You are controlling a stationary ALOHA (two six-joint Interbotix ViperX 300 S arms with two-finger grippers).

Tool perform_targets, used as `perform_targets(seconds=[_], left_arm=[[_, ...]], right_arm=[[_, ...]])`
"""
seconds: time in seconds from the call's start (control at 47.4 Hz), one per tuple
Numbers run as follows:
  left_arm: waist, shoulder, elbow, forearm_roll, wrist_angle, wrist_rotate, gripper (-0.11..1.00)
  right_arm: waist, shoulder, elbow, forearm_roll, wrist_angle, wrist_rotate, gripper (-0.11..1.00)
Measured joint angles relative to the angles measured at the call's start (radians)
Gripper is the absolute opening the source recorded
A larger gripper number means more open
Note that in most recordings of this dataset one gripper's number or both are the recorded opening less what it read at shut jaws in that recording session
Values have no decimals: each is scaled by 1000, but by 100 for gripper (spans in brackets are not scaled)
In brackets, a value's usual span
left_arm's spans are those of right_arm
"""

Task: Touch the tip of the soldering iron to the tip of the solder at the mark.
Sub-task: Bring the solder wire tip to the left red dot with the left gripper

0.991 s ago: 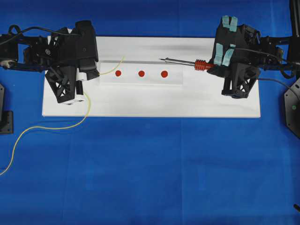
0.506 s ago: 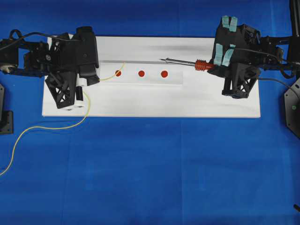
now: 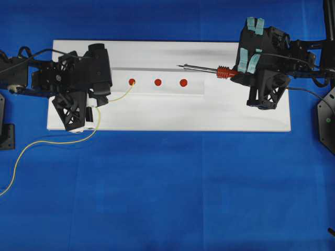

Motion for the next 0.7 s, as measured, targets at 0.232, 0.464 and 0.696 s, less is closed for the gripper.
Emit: perform_targets(seconds=[0.232,0.464,0.696], left_arm=[[2,20,20,0,-23,-17,2],[17,34,20,0,-26,-18,2],[15,37,20,0,-25,-20,2]], right_arm=[[0,9,-5,2,0,2,6],[2,25,-15,2,-2,2,6],[6,41,-29,0,2,2,6]])
